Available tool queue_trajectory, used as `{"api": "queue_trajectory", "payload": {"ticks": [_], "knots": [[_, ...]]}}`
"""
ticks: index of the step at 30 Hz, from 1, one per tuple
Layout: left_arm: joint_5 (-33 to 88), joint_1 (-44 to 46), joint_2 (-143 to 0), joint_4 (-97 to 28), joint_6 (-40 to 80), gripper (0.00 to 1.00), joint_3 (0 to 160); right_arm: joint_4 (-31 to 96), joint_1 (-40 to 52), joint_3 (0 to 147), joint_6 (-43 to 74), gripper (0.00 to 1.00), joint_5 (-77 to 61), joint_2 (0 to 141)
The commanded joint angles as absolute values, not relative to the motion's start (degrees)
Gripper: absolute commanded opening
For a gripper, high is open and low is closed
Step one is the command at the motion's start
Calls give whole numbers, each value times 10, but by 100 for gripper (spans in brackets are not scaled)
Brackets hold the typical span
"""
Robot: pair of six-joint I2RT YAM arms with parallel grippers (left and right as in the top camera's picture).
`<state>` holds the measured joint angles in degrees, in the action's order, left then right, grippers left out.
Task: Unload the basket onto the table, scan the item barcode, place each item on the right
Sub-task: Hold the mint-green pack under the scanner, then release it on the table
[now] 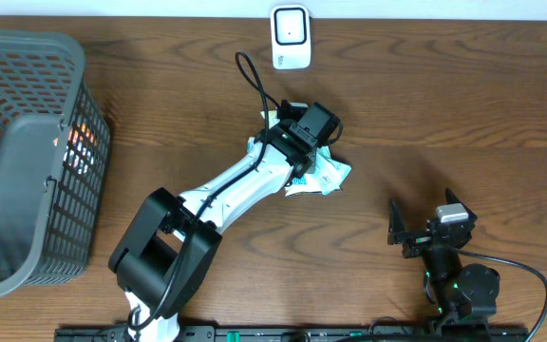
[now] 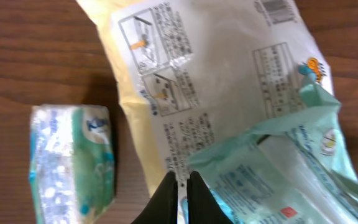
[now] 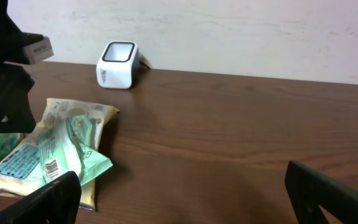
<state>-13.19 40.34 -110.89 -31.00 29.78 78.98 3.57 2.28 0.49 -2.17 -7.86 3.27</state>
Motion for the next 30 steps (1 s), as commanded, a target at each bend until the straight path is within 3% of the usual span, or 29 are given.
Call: {"api": "queue_trajectory", "payload": {"ticks": [1, 30], "knots": [[-94, 403, -1103, -308, 308, 8, 798, 36, 26, 3, -29, 99, -76, 30], [11, 447, -1138, -222, 251, 7, 798, 36, 26, 3, -29, 99, -76, 30]]}}
